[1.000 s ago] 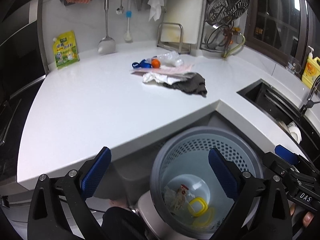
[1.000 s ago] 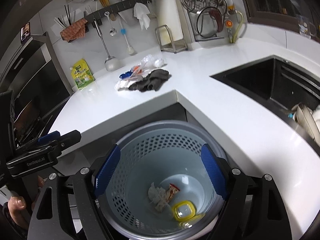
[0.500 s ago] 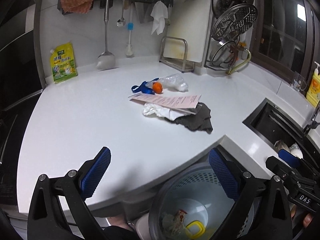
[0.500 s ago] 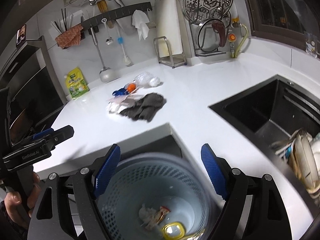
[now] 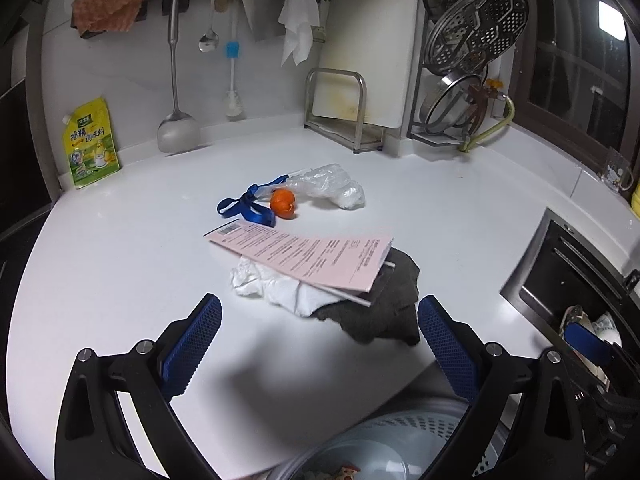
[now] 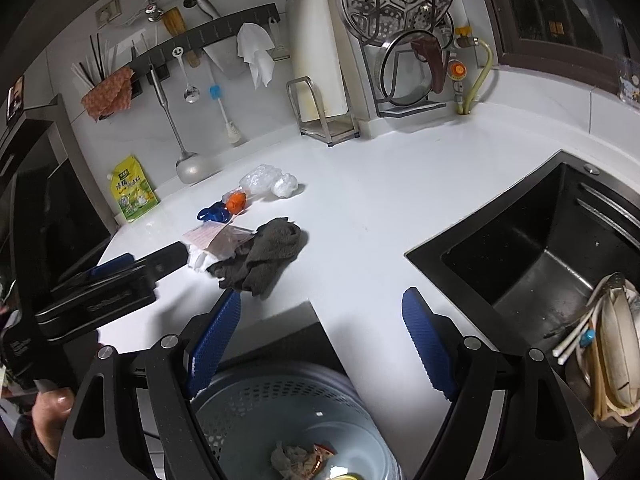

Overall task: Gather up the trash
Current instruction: 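Move both open grippers back to the trash pile on the counter, then grasp the pink receipt with the left gripper while the right grasps the grey cloth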

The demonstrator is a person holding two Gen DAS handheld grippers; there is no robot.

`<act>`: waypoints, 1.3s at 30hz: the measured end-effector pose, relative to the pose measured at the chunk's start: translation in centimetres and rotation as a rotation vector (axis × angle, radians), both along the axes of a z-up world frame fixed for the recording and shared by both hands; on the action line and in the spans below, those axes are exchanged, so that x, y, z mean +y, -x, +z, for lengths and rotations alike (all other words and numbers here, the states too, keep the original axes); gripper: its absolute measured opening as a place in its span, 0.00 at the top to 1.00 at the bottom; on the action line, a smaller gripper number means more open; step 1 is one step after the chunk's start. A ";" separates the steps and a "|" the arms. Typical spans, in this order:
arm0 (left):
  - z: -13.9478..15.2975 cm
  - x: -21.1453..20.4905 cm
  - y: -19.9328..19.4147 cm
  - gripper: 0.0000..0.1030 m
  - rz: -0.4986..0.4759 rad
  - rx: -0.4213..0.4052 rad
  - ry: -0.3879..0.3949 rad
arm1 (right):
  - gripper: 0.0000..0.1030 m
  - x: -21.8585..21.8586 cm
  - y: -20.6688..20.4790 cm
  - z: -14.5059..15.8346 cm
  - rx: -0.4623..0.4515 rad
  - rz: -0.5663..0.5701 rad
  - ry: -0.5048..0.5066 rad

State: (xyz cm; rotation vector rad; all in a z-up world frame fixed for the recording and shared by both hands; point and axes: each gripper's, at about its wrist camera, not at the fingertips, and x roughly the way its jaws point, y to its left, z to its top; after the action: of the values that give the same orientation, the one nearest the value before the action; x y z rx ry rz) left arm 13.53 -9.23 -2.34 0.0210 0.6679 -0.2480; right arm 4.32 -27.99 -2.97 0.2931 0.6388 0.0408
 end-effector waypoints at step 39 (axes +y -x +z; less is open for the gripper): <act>-0.7 13.6 -2.2 0.06 0.290 0.047 0.001 | 0.23 5.7 -7.6 -1.3 0.050 0.127 -0.005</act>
State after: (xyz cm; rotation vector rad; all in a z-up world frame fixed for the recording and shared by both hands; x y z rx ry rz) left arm 15.72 4.38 -3.01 -0.0826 0.7084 0.0307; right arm 11.90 -22.29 -4.25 0.2584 0.7061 0.1569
